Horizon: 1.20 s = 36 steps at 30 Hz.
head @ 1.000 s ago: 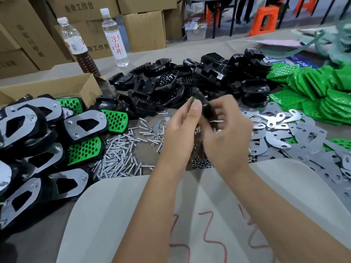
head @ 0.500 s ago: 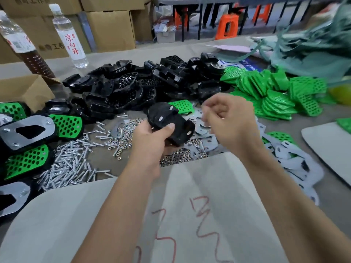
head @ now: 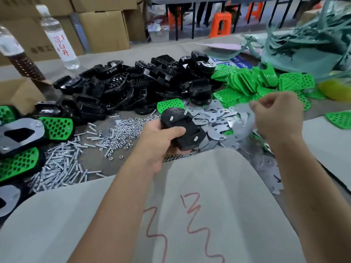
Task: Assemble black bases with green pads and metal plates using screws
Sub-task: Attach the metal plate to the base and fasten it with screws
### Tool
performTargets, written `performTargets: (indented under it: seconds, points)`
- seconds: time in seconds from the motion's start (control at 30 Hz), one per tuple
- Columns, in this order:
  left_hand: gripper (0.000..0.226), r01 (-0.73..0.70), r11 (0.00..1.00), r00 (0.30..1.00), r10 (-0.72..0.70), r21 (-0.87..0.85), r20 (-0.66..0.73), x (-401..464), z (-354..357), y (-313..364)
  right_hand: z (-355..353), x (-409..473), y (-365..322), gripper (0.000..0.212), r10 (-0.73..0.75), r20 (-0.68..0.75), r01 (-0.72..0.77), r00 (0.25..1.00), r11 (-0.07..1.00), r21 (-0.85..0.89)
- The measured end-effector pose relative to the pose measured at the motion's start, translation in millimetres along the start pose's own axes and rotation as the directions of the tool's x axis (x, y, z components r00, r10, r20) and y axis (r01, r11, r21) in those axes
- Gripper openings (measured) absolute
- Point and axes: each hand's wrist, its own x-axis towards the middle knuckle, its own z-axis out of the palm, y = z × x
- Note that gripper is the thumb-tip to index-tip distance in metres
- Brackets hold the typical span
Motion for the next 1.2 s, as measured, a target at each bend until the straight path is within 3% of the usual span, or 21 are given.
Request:
performTargets:
  seconds: [0.07, 0.13, 0.2, 0.27, 0.33, 0.4, 0.5, 0.8, 1.03, 1.2]
  points:
    - [0.023, -0.029, 0.999, 0.999, 0.030, 0.043, -0.036, -0.7, -14.0, 0.8, 1.8, 0.7, -15.3, 0.023, -0.138, -0.164, 0.148, 0.977, 0.988, 0.049]
    - [0.025, -0.039, 0.997, 0.994, 0.045, 0.062, -0.103, -0.4, -27.3, 0.6, 9.5, -3.1, -39.9, 0.021, -0.176, -0.204, 0.228, 0.963, 0.935, 0.272]
    - [0.026, -0.048, 0.995, 0.986, 0.062, 0.092, -0.157, -0.9, -41.6, -0.2, 28.0, -17.3, -69.8, 0.023, -0.167, 0.019, 0.121, 0.986, 0.783, 0.611]
    - [0.026, -0.051, 0.991, 0.983, 0.071, 0.123, -0.169, -2.8, -54.0, -0.1, 51.6, -38.4, -93.8, 0.026, -0.287, 0.306, -0.031, 0.908, 0.681, 0.731]
    - [0.025, -0.050, 0.987, 0.987, 0.072, 0.152, -0.141, -5.3, -62.5, 0.6, 73.6, -56.5, -104.3, 0.025, -0.399, 0.459, -0.064, 0.794, 0.696, 0.715]
    - [0.022, -0.048, 0.986, 0.993, 0.065, 0.162, -0.103, -6.9, -67.7, 1.5, 90.2, -64.6, -105.4, 0.019, -0.413, 0.507, -0.028, 0.757, 0.754, 0.656]
    - [0.019, -0.050, 0.985, 0.994, 0.066, 0.166, -0.092, -6.9, -71.8, 1.6, 100.1, -68.6, -102.3, 0.014, -0.405, 0.468, 0.067, 0.786, 0.807, 0.586]
    - [0.023, -0.090, 0.980, 0.987, 0.111, 0.177, -0.116, -4.8, -70.4, -1.1, 104.4, -83.4, -98.9, 0.018, -0.365, 0.216, 0.155, 0.906, 0.760, 0.631]
    - [0.024, -0.132, 0.972, 0.972, 0.165, 0.194, -0.167, -2.2, -67.8, -4.1, 104.6, -81.8, -92.2, 0.019, -0.377, 0.352, 0.036, 0.857, 0.724, 0.689]
    - [0.025, -0.121, 0.985, 0.959, 0.147, 0.120, -0.241, -2.4, -66.5, -4.8, 105.6, -82.9, -91.3, 0.022, -0.354, 0.347, -0.008, 0.868, 0.690, 0.724]
